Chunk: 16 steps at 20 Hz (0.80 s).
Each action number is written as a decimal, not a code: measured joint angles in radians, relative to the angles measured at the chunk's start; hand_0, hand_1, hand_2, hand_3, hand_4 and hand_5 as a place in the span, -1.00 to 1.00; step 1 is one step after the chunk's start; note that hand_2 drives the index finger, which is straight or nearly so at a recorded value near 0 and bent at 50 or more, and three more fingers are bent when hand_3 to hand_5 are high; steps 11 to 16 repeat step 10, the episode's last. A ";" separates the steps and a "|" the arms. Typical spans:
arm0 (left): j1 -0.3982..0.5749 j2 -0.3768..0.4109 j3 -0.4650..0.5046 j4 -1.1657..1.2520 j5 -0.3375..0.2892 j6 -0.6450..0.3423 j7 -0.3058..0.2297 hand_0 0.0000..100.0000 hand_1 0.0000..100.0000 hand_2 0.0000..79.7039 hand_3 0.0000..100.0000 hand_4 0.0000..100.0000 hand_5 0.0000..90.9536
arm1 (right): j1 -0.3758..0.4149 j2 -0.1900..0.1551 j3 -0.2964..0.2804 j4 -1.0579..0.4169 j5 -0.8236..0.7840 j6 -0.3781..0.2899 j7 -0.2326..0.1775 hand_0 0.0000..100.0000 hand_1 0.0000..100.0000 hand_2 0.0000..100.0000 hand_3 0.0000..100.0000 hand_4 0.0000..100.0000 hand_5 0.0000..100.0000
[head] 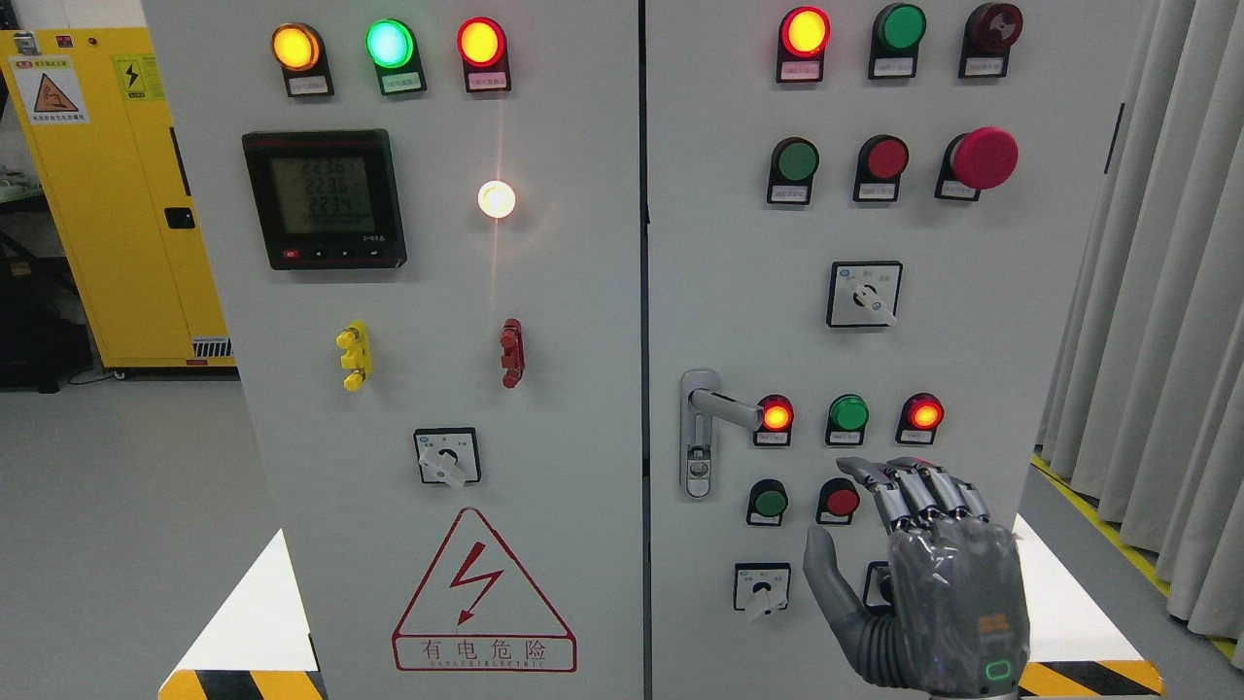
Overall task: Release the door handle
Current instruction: 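Open the right hand and pull it away from the handle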
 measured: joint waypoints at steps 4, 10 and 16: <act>0.000 0.000 0.000 0.000 0.000 0.000 0.000 -0.76 0.11 -1.00 -1.00 -1.00 -1.00 | 0.011 0.002 -0.019 -0.023 -0.021 -0.001 -0.001 0.41 -0.24 -1.00 -1.00 -1.00 -1.00; 0.000 0.000 0.000 0.000 0.000 0.000 0.000 -0.76 0.11 -1.00 -1.00 -1.00 -1.00 | 0.021 0.004 -0.036 -0.049 -0.041 -0.002 0.002 0.47 -0.24 -1.00 -1.00 -1.00 -1.00; 0.000 0.000 0.000 0.000 0.000 0.000 0.000 -0.76 0.11 -1.00 -1.00 -1.00 -1.00 | 0.021 0.004 -0.036 -0.049 -0.041 -0.002 0.002 0.47 -0.24 -1.00 -1.00 -1.00 -1.00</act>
